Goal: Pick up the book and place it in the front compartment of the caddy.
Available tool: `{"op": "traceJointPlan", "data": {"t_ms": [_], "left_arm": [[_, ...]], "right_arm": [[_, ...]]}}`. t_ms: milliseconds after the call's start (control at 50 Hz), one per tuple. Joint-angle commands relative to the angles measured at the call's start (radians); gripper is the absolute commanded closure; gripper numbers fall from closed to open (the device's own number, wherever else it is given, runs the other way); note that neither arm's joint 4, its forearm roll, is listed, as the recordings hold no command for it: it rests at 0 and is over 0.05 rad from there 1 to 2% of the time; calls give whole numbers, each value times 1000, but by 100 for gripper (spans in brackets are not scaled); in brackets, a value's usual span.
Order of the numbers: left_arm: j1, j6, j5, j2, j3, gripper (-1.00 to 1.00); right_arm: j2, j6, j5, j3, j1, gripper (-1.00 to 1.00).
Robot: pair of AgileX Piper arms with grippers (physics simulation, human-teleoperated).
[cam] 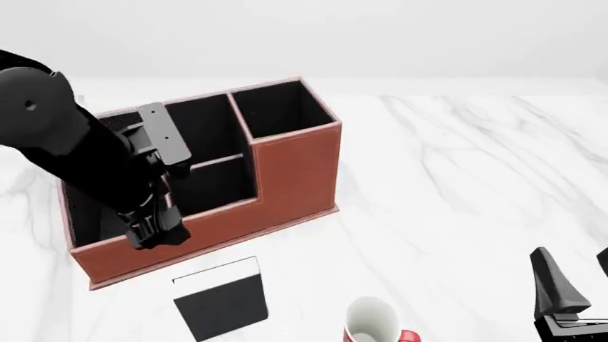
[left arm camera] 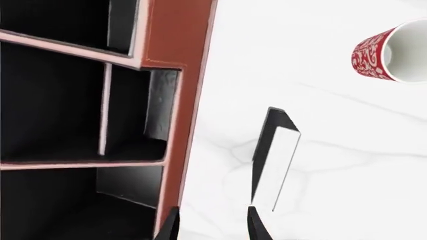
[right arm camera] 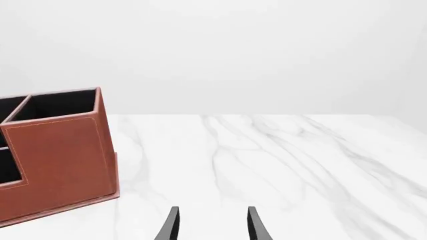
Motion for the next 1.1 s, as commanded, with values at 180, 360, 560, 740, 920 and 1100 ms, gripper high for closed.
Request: {"op": "traceJointPlan", "data": {"t_ms": [180,360,560,740,920,1100], "left_arm": [[-126,-102,2,72,13,-100],[-132,-106,1,76,34,-100],[-153,-127,1,85,42,-100],[-180,-156,-4,90,59,-100],[-201,-175,-9,96,65,-100],[-219,-190,-27,108,86,-100]], "right_arm": [[-1,0,1,0,0,-100],[-1,0,1,0,0,-100],[-1,0,1,0,0,-100],[-1,0,1,0,0,-100],[-1,0,1,0,0,-100],[-1,0,1,0,0,-100]]}}
